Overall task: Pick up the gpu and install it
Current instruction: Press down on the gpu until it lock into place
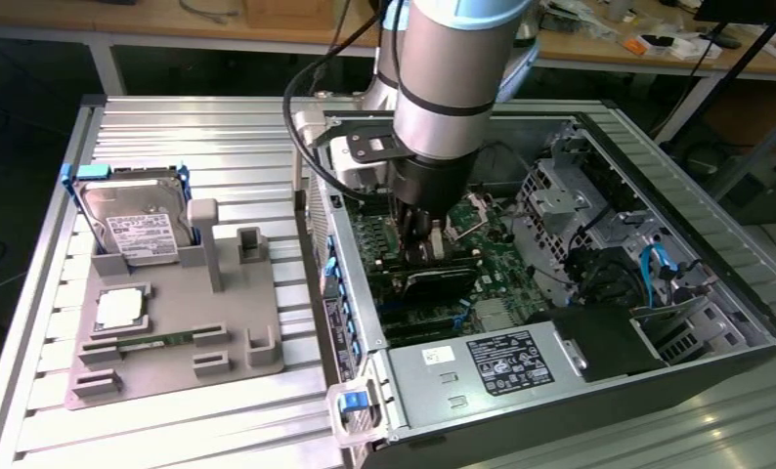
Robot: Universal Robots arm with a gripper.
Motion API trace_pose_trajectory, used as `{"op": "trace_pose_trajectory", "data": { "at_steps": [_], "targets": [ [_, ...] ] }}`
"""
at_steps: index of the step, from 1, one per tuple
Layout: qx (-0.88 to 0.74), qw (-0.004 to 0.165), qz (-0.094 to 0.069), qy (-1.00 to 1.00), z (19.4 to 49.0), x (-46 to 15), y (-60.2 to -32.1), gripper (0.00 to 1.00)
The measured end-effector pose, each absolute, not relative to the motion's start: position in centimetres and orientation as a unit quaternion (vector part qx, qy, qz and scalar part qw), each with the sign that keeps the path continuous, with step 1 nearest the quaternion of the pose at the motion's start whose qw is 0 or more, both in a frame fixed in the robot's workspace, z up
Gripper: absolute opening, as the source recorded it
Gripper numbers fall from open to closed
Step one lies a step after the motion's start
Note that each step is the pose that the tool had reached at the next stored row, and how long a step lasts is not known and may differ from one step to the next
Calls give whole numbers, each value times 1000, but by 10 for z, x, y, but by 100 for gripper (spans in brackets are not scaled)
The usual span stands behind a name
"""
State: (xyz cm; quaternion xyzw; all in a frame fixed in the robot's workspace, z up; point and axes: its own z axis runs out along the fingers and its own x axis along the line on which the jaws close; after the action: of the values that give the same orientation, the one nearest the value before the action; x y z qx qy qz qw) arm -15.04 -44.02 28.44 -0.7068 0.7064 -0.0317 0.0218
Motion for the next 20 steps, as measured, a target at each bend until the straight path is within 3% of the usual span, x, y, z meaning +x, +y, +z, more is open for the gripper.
{"op": "trace_pose_trajectory", "data": {
  "at_steps": [15, 20],
  "targets": [
    [-706, 31, -40, 706, 284, -172, -433, 11],
    [-707, 24, -47, 706, 284, -173, -430, 11]
  ]
}}
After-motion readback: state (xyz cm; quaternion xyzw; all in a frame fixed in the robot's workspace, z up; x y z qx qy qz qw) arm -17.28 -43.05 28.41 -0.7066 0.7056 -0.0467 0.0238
